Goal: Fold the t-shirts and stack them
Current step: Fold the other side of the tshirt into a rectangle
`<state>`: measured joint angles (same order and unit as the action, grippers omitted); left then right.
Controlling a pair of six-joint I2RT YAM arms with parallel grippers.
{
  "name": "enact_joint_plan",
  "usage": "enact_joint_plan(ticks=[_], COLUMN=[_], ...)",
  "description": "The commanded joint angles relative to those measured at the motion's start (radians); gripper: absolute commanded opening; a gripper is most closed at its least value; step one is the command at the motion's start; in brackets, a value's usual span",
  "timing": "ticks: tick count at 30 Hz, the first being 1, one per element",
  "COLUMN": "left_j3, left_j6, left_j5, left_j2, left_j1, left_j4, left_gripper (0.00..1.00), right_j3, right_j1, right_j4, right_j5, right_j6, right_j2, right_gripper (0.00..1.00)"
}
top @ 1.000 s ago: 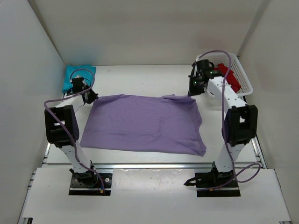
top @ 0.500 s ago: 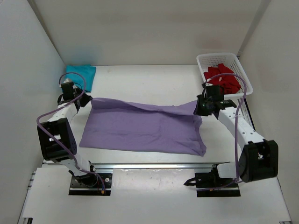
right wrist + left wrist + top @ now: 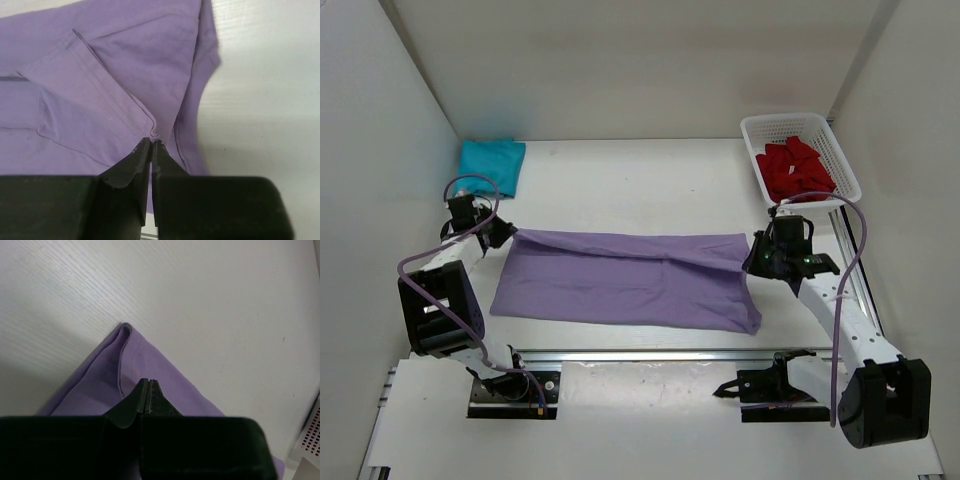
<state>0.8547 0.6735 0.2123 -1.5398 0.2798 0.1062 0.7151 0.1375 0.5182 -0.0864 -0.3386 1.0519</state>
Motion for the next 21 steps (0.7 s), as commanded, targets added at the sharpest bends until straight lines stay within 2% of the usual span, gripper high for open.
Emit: enact_joint_plan(ticks=[1, 3, 5, 6, 7, 9, 12, 14, 15, 17, 19, 20, 21], left_j3=[-0.028, -0.037, -0.055, -0.075, -0.078, -0.085, -0.098, -0.118, -0.123, -0.106, -0.1, -0.1, -0.098], left_j6=[-0.023, -0.028, 0.0, 0.015, 0.049, 0.098, 0.17, 0.196, 0.201, 0.17, 0.124, 0.097, 0.072], left_j5=[-0.022, -0.036, -0.027, -0.018, 0.011, 0.079, 0.084, 0.075, 0.075, 0.046, 0.0, -0.019, -0.049], left_j2=[0.052, 0.038, 0.029, 0.03, 0.029, 0.033, 0.082, 0.131, 0.145, 0.176, 0.202, 0.216, 0.221], left_j1=[0.013, 0.012, 0.025, 0.039, 0.056, 0.102, 0.105, 0.091, 0.085, 0.035, -0.077, -0.143, -0.18], left_j4=[0.007, 0.026, 0.014, -0.003, -0.02, -0.039, -0.065, -0.095, -0.118, -0.123, -0.119, -0.114, -0.114], left_gripper=[0.0, 0.04, 0.17, 0.27, 0.33, 0.39, 0.41, 0.42, 0.43, 0.36, 0.36, 0.37, 0.38], right_j3=[-0.069, -0.132, -0.196, -0.203, -0.213, -0.224, -0.212, -0.192, -0.174, -0.148, -0.126, -0.102, -0.071], right_j1=[0.011, 0.005, 0.005, 0.017, 0.042, 0.041, 0.034, 0.025, 0.027, 0.042, 0.098, 0.153, 0.204], right_j4=[-0.03, -0.067, -0.09, -0.092, -0.095, -0.073, -0.046, -0.049, -0.038, -0.056, -0.113, -0.163, -0.185], right_j5=[0.04, 0.021, 0.004, 0.014, 0.029, 0.06, 0.115, 0.12, 0.11, 0.102, 0.031, 0.025, 0.03], right_j6=[-0.06, -0.089, -0.123, -0.131, -0.155, -0.151, -0.161, -0.142, -0.128, -0.108, -0.1, -0.091, -0.099], right_j2=[-0.058, -0.082, -0.102, -0.11, -0.127, -0.151, -0.234, -0.273, -0.276, -0.219, -0.134, -0.06, -0.023], right_gripper=[0.0, 0.0, 0.02, 0.04, 0.08, 0.1, 0.17, 0.29, 0.31, 0.32, 0.31, 0.22, 0.09])
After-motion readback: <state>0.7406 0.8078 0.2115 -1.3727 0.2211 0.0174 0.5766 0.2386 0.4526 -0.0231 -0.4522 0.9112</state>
